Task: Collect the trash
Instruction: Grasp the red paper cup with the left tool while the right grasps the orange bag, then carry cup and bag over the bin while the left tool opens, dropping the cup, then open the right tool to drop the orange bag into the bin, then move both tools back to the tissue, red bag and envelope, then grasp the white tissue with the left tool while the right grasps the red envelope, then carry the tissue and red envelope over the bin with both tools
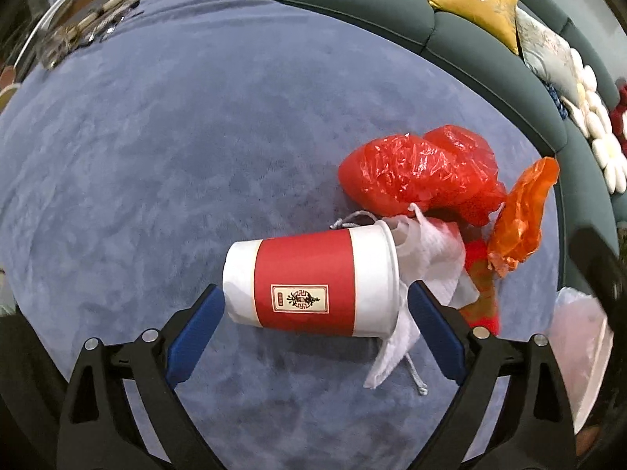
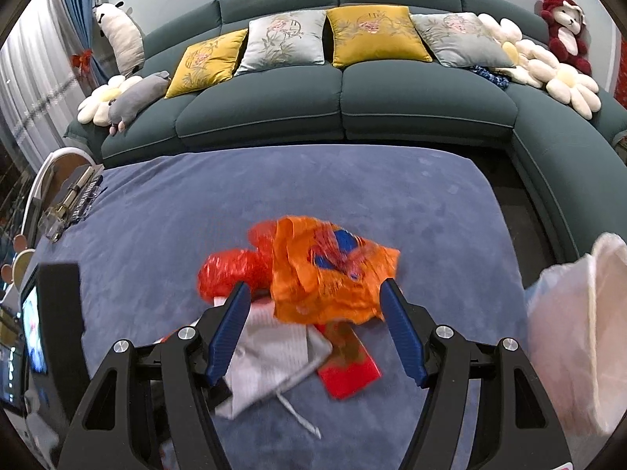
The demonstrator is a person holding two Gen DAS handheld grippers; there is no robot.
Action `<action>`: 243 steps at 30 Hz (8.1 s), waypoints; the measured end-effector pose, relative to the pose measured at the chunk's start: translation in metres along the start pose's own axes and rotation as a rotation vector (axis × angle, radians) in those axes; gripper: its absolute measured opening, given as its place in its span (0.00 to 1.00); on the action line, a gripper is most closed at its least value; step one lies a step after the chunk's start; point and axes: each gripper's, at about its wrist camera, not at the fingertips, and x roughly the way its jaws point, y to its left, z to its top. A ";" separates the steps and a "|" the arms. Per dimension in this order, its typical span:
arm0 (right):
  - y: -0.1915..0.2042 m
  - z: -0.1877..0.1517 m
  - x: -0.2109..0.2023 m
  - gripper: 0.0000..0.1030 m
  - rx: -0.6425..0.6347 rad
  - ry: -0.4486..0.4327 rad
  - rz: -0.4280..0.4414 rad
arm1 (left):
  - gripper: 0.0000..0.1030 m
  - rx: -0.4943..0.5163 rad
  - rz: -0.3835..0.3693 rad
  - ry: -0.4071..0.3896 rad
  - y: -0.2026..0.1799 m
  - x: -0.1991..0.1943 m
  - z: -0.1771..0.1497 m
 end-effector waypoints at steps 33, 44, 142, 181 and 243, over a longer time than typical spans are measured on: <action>-0.039 -0.011 -0.041 0.14 0.075 -0.055 -0.003 | 0.82 -0.038 -0.077 -0.104 0.001 -0.063 -0.004; -0.087 -0.024 -0.120 0.14 0.140 -0.178 -0.026 | 0.82 0.120 -0.157 -0.191 -0.080 -0.117 -0.036; -0.160 -0.068 -0.181 0.64 0.206 -0.238 -0.139 | 0.90 0.177 -0.219 -0.136 -0.125 -0.102 -0.073; -0.039 -0.075 -0.058 0.68 0.049 -0.005 -0.057 | 0.83 0.035 -0.149 0.011 -0.006 -0.011 -0.039; -0.096 -0.064 -0.099 0.05 0.133 -0.095 0.029 | 0.03 0.274 -0.269 -0.104 -0.098 -0.095 -0.072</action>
